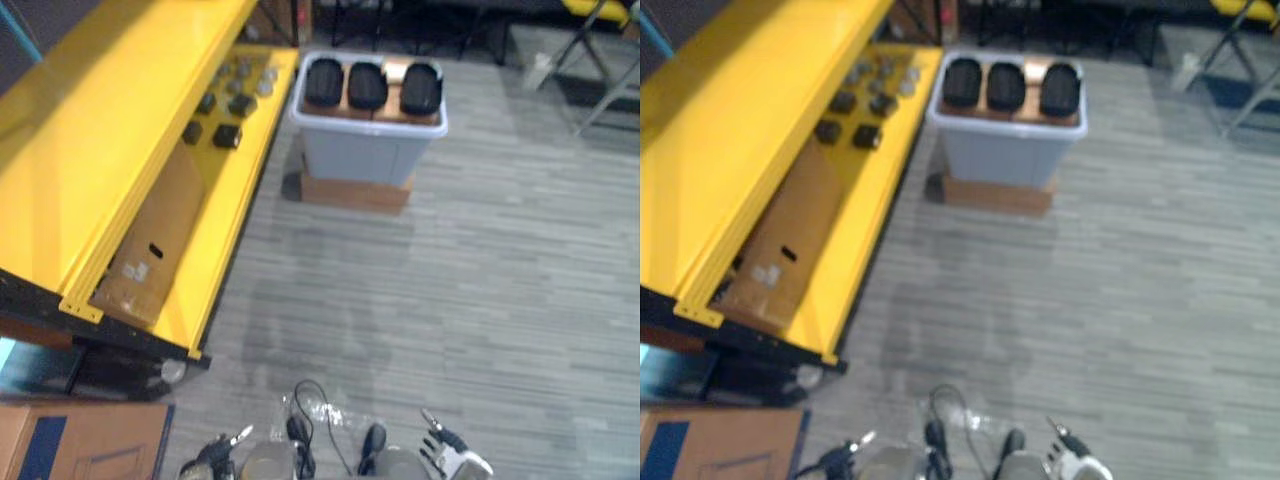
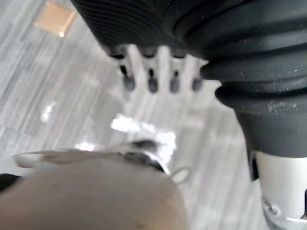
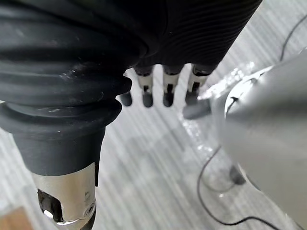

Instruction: Walk over and take plastic housings, then place them on the shelf

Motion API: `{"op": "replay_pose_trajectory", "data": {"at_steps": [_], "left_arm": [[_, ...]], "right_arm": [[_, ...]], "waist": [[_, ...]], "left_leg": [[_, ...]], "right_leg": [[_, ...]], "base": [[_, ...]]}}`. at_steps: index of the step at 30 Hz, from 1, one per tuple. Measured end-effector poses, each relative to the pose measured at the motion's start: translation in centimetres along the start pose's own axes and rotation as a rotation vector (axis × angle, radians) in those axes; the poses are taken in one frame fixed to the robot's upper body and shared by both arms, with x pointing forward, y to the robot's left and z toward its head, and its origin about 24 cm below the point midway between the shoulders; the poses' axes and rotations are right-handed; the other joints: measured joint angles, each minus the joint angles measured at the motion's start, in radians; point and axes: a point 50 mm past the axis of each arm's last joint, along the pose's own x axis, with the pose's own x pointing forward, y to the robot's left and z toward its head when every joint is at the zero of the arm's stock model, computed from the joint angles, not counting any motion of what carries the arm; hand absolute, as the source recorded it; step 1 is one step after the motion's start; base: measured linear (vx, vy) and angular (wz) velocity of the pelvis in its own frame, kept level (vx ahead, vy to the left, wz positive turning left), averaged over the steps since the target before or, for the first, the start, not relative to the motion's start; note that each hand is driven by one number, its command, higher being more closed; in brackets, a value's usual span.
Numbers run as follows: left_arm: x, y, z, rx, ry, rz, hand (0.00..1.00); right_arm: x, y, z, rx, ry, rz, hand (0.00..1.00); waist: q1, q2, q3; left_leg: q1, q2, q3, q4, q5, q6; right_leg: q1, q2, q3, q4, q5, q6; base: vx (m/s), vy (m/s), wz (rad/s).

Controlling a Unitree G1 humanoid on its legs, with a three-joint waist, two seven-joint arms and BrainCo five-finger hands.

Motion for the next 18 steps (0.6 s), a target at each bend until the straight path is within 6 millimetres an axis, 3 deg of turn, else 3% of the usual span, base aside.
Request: {"op": "replay_pose_trajectory", "data": {"at_steps": [12,18], "left_arm": [[0.1,-1.1,1.6,-0.005,-0.066,-0.033,0.00],[0.1,-1.1,1.0,-0.040,-0.062,-0.028,0.00]], "right_arm": [[0.0,0.6,0.2,-0.048,-0.023,0.023,0.00],[-0.1,0.3,0.1,-0.093,-0.055,0.015,0.00]], "waist": [[0.011,-0.002,0.004],[0.013,-0.001,0.002]], "left_leg": [[-0.046,0.006,-0.019,0.074,-0.040,0.013],[0.037,-0.005,-0.022,0.039,-0.040,0.013]], "right_leg": [[-0.032,-0.011,0.000,0.056,-0.031,0.003],[0.038,-0.013,-0.003,0.052,-0.051,0.006]], "base": [[-0.01,0.007,0.02],[0.04,-0.013,0.01]]}}
